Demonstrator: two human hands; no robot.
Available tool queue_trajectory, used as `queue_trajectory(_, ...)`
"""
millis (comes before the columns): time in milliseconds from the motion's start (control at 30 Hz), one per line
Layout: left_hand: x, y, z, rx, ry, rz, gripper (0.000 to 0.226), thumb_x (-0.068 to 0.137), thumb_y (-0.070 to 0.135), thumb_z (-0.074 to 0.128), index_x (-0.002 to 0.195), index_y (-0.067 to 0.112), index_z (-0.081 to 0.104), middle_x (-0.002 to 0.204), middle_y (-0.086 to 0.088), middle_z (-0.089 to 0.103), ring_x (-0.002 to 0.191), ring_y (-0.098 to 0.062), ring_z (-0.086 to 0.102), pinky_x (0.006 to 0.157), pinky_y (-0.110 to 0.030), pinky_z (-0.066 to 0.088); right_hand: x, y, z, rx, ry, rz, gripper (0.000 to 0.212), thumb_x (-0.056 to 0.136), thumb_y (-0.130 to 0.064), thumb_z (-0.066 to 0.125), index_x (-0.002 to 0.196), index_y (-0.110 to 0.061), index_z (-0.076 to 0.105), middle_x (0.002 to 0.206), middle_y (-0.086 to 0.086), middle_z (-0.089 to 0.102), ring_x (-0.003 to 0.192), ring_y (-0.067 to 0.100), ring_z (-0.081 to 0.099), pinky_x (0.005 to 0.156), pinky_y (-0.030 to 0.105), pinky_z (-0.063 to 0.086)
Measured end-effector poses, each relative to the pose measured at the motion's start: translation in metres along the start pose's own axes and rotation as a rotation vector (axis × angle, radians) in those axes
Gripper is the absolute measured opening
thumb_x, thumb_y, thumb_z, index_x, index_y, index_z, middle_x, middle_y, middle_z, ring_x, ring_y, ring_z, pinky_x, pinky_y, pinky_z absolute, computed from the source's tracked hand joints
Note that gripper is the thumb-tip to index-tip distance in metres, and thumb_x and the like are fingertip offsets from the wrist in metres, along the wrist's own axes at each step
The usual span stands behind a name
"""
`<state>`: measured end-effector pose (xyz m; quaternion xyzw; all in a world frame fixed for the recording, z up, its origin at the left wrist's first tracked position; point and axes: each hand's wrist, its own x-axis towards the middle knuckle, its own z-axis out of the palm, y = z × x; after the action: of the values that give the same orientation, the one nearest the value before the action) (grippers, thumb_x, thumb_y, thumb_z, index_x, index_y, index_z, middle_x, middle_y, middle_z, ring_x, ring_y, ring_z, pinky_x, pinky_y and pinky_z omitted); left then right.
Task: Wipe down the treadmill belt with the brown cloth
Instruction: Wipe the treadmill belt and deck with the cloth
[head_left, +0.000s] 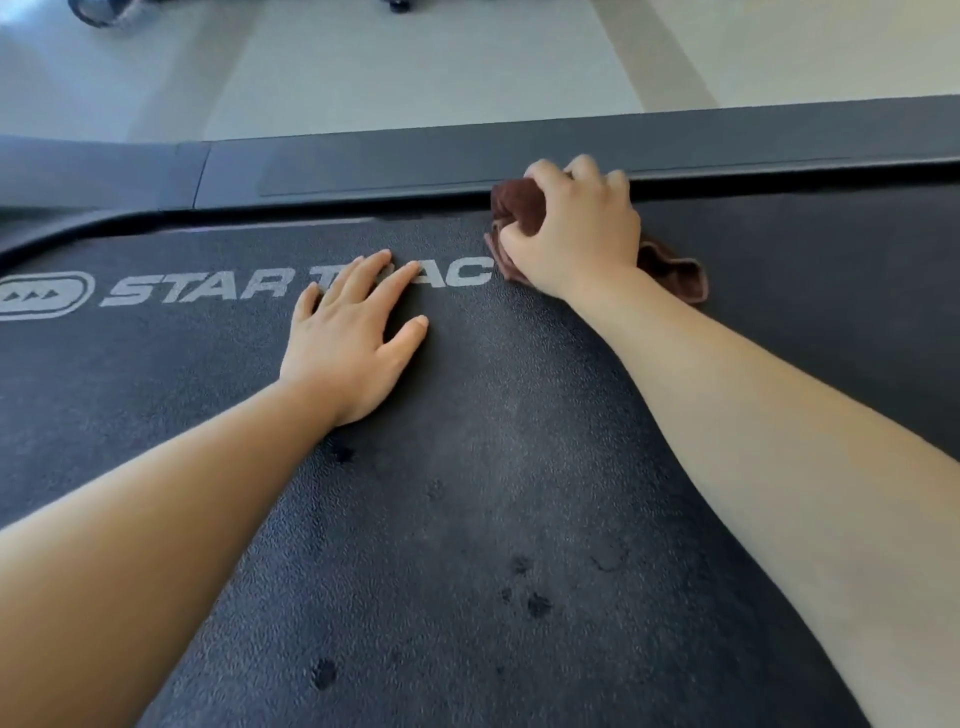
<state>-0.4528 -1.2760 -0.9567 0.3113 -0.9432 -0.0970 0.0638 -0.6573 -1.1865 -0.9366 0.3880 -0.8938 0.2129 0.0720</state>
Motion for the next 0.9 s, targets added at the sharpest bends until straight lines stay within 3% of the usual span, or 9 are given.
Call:
queue_trajectory(167,0.001,-0.001,0.001,-0.003,0.015,-0.007,0.053,0.094,0.048,0.035,0.145,0.037,0.025,0.156,0.006,0.019,0.144,-0.014,0.011,0.116,-0.045,0.005,-0.028,-0.001,-0.008,0.005,-0.023,-0.064,0.049,0.079,-0.051,0.055,0.122,-0.029,0.052,0.121,0.007,0.049,0.109,0.035,0.042,0.085,0.044,0.046)
queue_trajectory(400,-0.011,0.009,-0.004,0.006,0.031,0.011,0.053,0.094,0.046,0.037,0.144,0.03,0.032,0.154,-0.001,0.026,0.142,-0.024,0.019,0.116,-0.048,0.012,-0.179,-0.008,-0.056,0.065,-0.041,-0.215,0.047,0.075,-0.047,0.055,0.118,-0.028,0.057,0.116,0.003,0.052,0.096,0.031,0.044,0.08,0.046,0.047)
queue_trajectory(567,-0.089,0.037,-0.003,-0.02,-0.057,0.09,0.056,0.094,0.048,0.038,0.146,0.031,0.029,0.156,0.001,0.021,0.144,-0.025,0.013,0.116,-0.049,0.008,-0.298,-0.01,-0.105,0.087,-0.138,-0.255,0.05,0.073,-0.049,0.048,0.117,-0.027,0.057,0.122,0.004,0.053,0.099,0.031,0.046,0.075,0.045,0.049)
queue_trajectory(667,-0.156,0.05,-0.009,-0.044,-0.107,0.188,0.057,0.093,0.053,0.032,0.146,0.032,0.029,0.156,0.002,0.021,0.144,-0.024,0.013,0.116,-0.049,0.009,-0.355,0.002,-0.125,0.072,-0.145,-0.338,0.05,0.072,-0.05,0.053,0.116,-0.027,0.055,0.123,0.005,0.055,0.102,0.032,0.05,0.073,0.046,0.051)
queue_trajectory(767,-0.215,0.057,-0.015,-0.036,-0.156,0.265,0.065,0.087,0.059,0.02,0.146,0.032,0.028,0.156,0.004,0.02,0.144,-0.023,0.013,0.115,-0.049,0.01,-0.364,0.014,-0.131,0.104,-0.107,-0.384,0.048,0.071,-0.046,0.057,0.113,-0.024,0.061,0.118,0.007,0.059,0.099,0.034,0.054,0.07,0.047,0.052)
queue_trajectory(900,-0.26,0.063,-0.017,-0.025,-0.168,0.287,0.065,0.087,0.056,0.022,0.145,0.029,0.031,0.155,0.005,0.023,0.144,-0.021,0.015,0.115,-0.047,0.01,-0.324,0.013,-0.121,0.119,-0.058,-0.25,0.047,0.071,-0.046,0.053,0.11,-0.023,0.065,0.111,0.004,0.058,0.095,0.033,0.051,0.071,0.045,0.051)
